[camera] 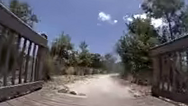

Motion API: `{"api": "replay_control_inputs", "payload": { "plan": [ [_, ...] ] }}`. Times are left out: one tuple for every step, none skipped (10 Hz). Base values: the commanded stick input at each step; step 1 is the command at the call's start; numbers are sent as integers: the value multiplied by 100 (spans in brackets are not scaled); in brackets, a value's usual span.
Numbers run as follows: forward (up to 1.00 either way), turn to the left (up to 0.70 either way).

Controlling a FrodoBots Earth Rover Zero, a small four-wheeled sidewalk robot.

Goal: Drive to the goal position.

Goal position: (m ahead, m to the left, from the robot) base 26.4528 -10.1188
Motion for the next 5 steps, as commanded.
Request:
{"api": "replay_control_inputs", "payload": {
  "plan": [
    [85, 0],
    [85, 0],
    [85, 0],
    [85, 0],
    [85, 0]
  ]
}}
